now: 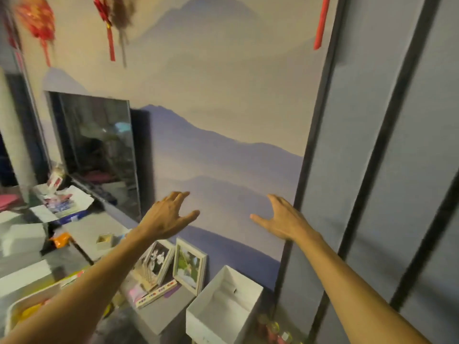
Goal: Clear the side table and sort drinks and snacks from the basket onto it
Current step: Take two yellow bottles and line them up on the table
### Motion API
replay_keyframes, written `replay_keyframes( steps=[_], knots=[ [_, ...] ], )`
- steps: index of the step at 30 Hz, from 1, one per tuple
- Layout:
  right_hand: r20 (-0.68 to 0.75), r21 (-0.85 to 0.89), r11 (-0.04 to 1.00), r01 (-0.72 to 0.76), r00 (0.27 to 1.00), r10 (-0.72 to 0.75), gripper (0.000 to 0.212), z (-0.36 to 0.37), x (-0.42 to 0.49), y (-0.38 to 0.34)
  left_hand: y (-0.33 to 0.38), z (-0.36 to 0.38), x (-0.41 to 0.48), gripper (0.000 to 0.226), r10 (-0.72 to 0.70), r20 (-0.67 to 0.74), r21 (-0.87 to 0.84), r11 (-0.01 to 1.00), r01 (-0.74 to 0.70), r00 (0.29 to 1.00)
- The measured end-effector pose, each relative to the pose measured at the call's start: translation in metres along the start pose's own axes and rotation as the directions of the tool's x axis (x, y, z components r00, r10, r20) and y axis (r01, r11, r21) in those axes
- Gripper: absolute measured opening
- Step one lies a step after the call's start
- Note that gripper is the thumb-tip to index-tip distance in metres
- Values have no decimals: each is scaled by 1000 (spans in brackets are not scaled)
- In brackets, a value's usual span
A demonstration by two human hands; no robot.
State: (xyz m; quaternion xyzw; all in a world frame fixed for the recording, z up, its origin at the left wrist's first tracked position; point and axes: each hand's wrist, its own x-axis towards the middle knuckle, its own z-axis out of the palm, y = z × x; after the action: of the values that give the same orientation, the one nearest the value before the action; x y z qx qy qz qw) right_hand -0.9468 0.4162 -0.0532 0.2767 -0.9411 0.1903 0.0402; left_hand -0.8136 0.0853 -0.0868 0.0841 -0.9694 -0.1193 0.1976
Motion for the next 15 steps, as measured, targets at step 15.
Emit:
replay_keyframes(
  steps=[15],
  knots=[
    [317,207,894,398,837,-446,98,203,50,-280,-213,-73,-186,81,-540,-35,74,838,541,841]
  ],
)
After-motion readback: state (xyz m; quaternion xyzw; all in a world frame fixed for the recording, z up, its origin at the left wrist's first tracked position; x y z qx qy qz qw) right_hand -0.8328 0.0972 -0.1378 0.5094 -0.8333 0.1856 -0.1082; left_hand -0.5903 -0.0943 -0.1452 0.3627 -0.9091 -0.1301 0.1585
